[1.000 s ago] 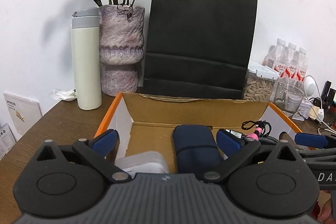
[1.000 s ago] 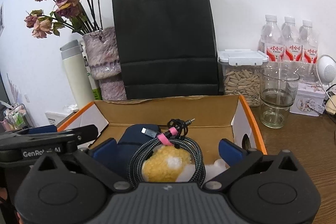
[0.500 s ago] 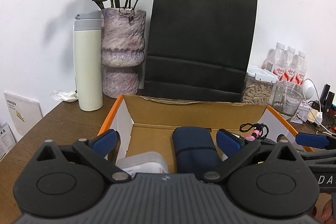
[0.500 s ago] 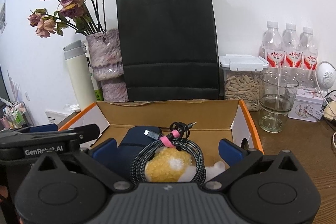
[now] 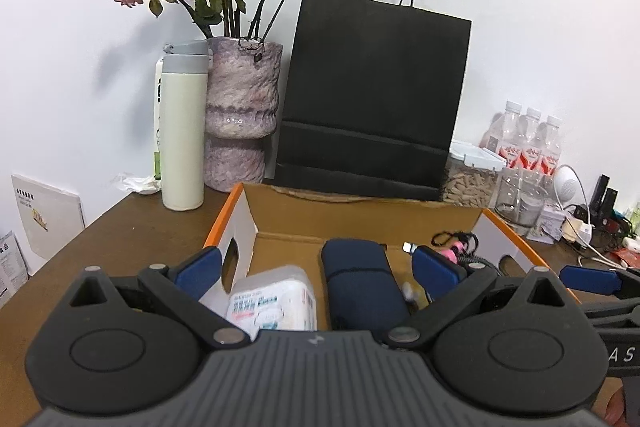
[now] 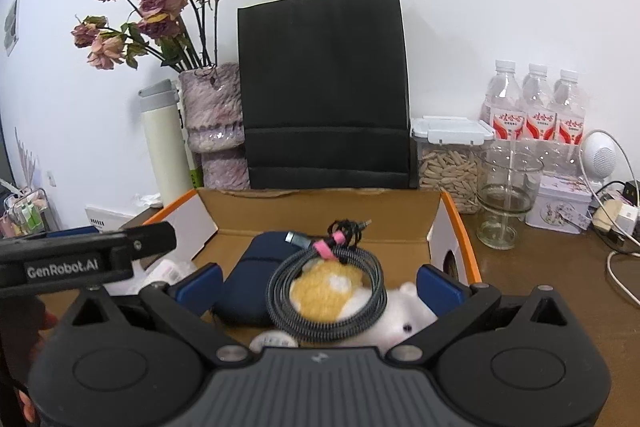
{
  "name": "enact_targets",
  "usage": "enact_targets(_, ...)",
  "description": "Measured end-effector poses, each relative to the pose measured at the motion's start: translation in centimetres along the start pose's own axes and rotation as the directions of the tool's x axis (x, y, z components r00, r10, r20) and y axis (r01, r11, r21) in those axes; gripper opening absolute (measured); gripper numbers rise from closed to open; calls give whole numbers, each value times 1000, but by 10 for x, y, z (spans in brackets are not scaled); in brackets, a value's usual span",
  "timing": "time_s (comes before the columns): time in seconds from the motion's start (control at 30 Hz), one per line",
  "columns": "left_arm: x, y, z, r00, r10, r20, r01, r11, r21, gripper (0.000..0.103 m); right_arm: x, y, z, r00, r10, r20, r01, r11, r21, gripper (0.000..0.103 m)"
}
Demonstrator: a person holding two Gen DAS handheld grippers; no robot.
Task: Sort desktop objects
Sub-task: 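Move both tools back out of the box toward the desk objects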
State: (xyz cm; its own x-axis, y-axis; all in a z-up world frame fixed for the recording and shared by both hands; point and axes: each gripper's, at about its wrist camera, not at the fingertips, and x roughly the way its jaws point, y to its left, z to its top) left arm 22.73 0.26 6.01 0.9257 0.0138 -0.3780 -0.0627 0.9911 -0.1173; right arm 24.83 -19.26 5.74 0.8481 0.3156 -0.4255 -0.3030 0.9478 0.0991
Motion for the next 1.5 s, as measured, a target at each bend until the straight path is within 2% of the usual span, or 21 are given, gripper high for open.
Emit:
enact_targets(0.33,-36,5,-29,1000,10,4,-10,1000,18,103,-33,4,-31,999,-32,-13,32,999,-6,103)
enact_targets(0.67,-64,9,-54,1000,-17,-10,17,999,52,103,-57,10,-61,998,-48,-47,47,999,-25,103)
enact_targets(0.97,-84,28,-77,998,-15,-53,19,997,77,103,-77,11,-85,996,-38,-83,35,999,-38,103)
enact_targets(1.3,-92,43,-88,994,-21,-104,30,996,84,103,-83,28,-102,992,-9,-129,-6,994,-109,103)
enact_targets(1.5,-87,49,-88,991,-19,-134,29,997,74,103,-78,30,-105,987,-3,-164,-17,993,-121,98)
